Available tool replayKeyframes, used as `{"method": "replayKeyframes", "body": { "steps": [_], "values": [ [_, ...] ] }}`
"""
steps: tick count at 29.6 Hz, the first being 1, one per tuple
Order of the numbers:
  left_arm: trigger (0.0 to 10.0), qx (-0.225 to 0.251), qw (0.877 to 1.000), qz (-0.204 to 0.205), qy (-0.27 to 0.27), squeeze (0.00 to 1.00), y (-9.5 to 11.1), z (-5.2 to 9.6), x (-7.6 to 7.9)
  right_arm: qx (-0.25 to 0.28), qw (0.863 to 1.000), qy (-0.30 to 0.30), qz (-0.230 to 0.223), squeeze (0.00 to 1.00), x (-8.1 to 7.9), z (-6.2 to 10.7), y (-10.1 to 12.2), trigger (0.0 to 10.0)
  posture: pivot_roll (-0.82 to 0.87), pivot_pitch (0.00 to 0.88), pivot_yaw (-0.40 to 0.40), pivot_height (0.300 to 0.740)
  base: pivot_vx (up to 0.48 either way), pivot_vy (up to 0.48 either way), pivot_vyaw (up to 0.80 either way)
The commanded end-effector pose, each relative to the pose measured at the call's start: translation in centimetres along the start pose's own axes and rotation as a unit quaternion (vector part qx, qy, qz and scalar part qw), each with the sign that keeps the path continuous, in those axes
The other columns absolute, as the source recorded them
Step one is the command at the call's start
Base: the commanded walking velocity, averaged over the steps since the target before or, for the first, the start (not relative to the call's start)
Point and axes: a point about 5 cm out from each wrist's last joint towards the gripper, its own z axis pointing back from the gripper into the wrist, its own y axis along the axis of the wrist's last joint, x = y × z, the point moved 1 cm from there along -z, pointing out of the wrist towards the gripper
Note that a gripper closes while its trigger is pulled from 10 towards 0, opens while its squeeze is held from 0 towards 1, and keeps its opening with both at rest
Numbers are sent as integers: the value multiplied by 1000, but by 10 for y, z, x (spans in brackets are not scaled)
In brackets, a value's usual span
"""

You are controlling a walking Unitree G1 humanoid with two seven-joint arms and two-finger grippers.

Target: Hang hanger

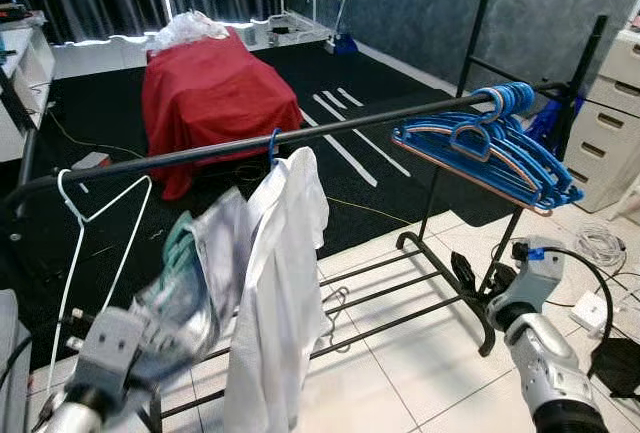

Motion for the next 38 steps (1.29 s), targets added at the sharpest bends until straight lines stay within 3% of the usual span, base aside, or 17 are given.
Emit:
{"method": "replayKeyframes", "body": {
  "steps": [1,2,4,5,6,10,13,16,17,23,28,31,38],
  "values": [
    [10000,1,1000,10,17,0,6,-8,2,-7,1000,3,-4,0,-3,-1,-2,10000,7,5,-14,736,0,0,0],
    [10000,1,1000,10,17,0,6,-8,2,-7,1000,3,-4,0,-3,-1,-2,10000,7,5,-14,736,0,0,0],
    [10000,13,998,44,36,0,22,-30,8,0,1000,-1,-3,0,-1,-1,2,10000,-7,3,-5,736,0,0,0],
    [10000,13,998,44,36,0,22,-30,8,0,1000,-1,-3,0,-1,-1,2,10000,-7,3,-5,736,0,0,0],
    [10000,18,998,57,31,0,30,-41,13,3,1000,-3,-3,0,0,0,3,10000,-16,0,4,736,0,0,0],
    [10000,18,998,57,31,0,30,-41,13,3,1000,-3,-3,0,0,0,3,10000,-16,0,4,736,0,0,0],
    [10000,7,995,102,-5,0,47,-71,34,9,1000,-11,-7,0,1,2,3,10000,-20,0,15,736,0,0,0],
    [10000,-1,994,111,-15,0,51,-78,41,9,1000,-12,-7,0,1,2,3,10000,-23,0,16,736,0,0,0],
    [10000,-19,992,122,-20,0,55,-88,49,10,1000,-12,-7,0,0,1,3,10000,-28,0,21,736,0,0,0],
    [10000,-46,986,159,-6,0,60,-99,54,14,1000,-14,-7,0,0,1,5,10000,-33,0,27,736,0,0,0],
    [10000,-76,986,151,11,0,58,-104,52,15,1000,-16,-8,0,0,2,5,10000,-37,0,32,736,0,0,0],
    [10000,-109,977,169,63,0,44,-103,35,17,1000,-19,-8,0,2,3,6,10000,-38,0,36,736,0,0,0],
    [10000,-136,962,197,130,0,29,-98,9,18,1000,-22,-6,0,3,4,7,10000,-41,0,36,736,0,0,0]
  ]
}}
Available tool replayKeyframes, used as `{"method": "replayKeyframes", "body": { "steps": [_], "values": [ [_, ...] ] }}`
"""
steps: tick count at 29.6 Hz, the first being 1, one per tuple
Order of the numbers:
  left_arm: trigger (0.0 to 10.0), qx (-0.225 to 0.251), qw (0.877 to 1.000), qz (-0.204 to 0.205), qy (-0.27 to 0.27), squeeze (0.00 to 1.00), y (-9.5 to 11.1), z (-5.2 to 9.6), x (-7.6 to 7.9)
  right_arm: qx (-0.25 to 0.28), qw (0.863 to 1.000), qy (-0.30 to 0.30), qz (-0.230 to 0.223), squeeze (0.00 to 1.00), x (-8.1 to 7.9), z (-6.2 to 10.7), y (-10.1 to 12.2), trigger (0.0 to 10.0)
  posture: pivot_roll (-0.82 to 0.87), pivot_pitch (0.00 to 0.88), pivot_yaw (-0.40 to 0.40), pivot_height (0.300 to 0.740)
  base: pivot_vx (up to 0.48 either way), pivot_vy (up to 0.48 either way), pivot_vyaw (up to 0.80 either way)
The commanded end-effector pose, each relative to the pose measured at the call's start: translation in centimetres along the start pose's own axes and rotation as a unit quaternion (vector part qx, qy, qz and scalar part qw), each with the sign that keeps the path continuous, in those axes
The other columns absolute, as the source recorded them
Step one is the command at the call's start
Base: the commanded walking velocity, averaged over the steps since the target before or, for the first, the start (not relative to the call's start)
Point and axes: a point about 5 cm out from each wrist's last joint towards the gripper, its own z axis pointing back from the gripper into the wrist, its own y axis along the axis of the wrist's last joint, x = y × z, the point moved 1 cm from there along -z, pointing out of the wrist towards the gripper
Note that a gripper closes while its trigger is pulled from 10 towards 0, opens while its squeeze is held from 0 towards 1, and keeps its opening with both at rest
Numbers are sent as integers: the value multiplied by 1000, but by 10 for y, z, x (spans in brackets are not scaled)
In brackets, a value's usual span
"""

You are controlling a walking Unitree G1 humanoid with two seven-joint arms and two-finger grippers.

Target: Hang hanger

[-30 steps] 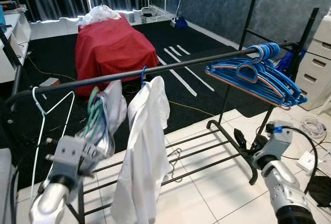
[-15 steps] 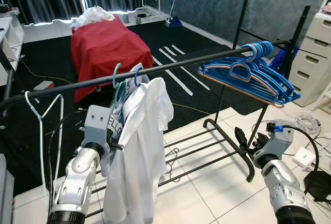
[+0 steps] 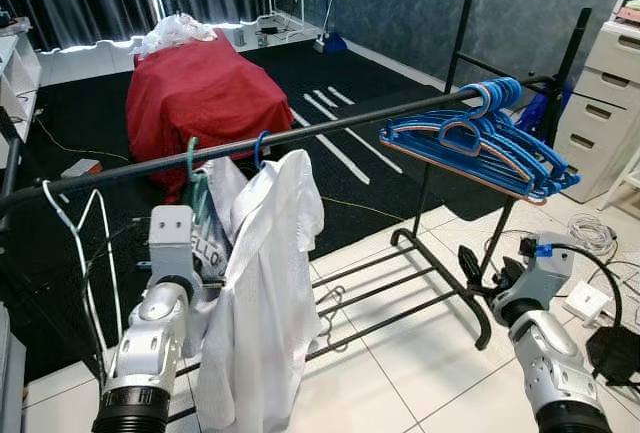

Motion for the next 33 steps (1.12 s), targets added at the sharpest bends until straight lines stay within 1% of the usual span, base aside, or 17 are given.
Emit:
{"method": "replayKeyframes", "body": {
  "steps": [1,3,7,11,15,18,19,21,22,23,25,26,28,30,31,32,33],
  "values": [
    [10000,-10,999,4,33,0,-1,-2,-16,-2,1000,-6,-8,0,2,2,-1,10000,-40,0,34,736,0,0,0],
    [10000,-19,997,25,68,0,-5,-1,-32,-2,1000,-5,-7,0,2,2,0,10000,-40,0,33,736,0,0,0],
    [10000,-19,996,31,79,0,-6,-1,-39,-2,1000,-5,-7,0,1,2,0,10000,-41,0,29,736,0,0,0],
    [10000,-28,995,23,90,0,-11,2,-47,-4,1000,-4,-5,0,1,1,0,10000,-43,2,29,736,0,0,0],
    [10000,-33,995,20,95,0,-15,3,-51,-4,1000,-5,-4,0,1,1,0,10000,-41,2,26,736,0,0,0],
    [10000,-48,993,13,108,0,-24,6,-61,-5,1000,-4,-4,0,1,1,0,10000,-38,3,22,736,0,0,0],
    [10000,-48,993,13,108,0,-24,6,-61,-5,1000,-4,-4,0,1,1,0,10000,-38,3,22,736,0,0,0],
    [10000,-52,992,12,117,0,-29,8,-68,-6,1000,-3,-4,0,0,1,0,10000,-37,3,20,736,0,0,0],
    [10000,-52,992,12,117,0,-29,8,-68,-6,1000,-3,-4,0,0,1,0,10000,-37,3,20,736,0,0,0],
    [10000,-50,991,12,121,1000,-30,9,-71,-6,1000,-3,-4,0,0,0,0,10000,-36,3,19,736,0,0,0],
    [10000,-46,991,10,123,1000,-30,11,-74,-6,1000,-2,-4,0,0,0,0,10000,-35,3,18,736,0,0,0],
    [10000,-33,991,4,127,1000,-29,14,-79,-7,1000,-1,-4,0,-1,0,0,10000,-35,4,18,736,0,0,0],
    [10000,-33,991,4,127,1000,-29,14,-79,-7,1000,-1,-4,0,-1,0,0,10000,-35,4,18,736,0,0,0],
    [10000,-15,993,-1,117,1000,-28,17,-79,-7,1000,0,-4,0,0,0,0,10000,-33,5,15,736,0,0,0],
    [10000,-15,993,-1,117,1000,-28,17,-79,-7,1000,0,-4,0,0,0,0,10000,-33,5,15,736,0,0,0],
    [10000,2,997,-1,79,1000,-27,21,-71,-7,1000,0,-4,0,0,0,0,10000,-33,6,17,736,0,0,0],
    [10000,18,999,-15,43,1000,-28,28,-62,-8,1000,0,-4,0,1,1,0,10000,-33,6,17,736,0,0,0]
  ]
}}
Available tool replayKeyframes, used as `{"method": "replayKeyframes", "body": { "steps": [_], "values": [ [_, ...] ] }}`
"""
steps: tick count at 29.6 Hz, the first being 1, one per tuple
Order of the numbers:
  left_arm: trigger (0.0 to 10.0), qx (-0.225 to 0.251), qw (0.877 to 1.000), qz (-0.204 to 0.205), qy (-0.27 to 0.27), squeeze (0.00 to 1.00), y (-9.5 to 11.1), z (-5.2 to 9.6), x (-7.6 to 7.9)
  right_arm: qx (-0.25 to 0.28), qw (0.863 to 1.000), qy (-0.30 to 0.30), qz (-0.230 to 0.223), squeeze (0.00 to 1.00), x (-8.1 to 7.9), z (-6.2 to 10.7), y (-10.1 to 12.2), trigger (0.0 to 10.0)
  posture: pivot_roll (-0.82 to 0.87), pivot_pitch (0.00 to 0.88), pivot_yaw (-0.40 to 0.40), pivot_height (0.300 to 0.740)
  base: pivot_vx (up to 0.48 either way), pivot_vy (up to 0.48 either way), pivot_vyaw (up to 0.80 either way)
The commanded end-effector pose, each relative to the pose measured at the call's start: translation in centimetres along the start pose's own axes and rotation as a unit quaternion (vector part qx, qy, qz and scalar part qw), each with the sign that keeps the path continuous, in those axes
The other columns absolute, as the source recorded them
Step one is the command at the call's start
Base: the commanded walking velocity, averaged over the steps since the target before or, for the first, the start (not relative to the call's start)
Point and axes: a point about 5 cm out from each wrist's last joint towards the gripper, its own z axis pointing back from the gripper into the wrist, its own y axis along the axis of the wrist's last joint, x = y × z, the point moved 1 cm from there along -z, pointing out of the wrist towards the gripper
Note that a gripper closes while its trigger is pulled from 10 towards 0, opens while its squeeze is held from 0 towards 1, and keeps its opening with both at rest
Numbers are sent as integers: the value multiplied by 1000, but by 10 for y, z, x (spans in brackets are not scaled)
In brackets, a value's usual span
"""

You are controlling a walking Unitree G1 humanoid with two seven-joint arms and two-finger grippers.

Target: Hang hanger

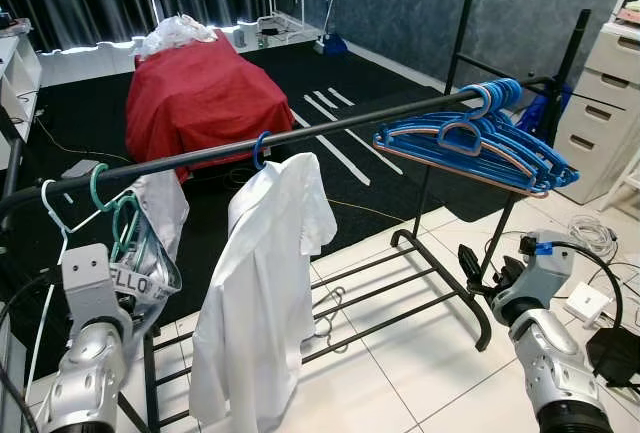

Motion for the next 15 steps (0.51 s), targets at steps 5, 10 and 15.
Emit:
{"method": "replayKeyframes", "body": {
  "steps": [5,10,15],
  "values": [
    [10000,41,995,-20,-88,1000,0,19,18,-3,1000,-1,-5,0,2,2,-1,10000,-34,8,20,736,0,0,0],
    [10000,125,982,5,-139,1000,5,61,6,-5,1000,-3,-3,0,6,2,0,10000,-24,12,12,736,0,0,0],
    [10000,171,978,8,-116,1000,16,72,-16,-7,1000,-2,-3,0,5,0,1,10000,-14,10,3,736,0,0,0]
  ]
}}
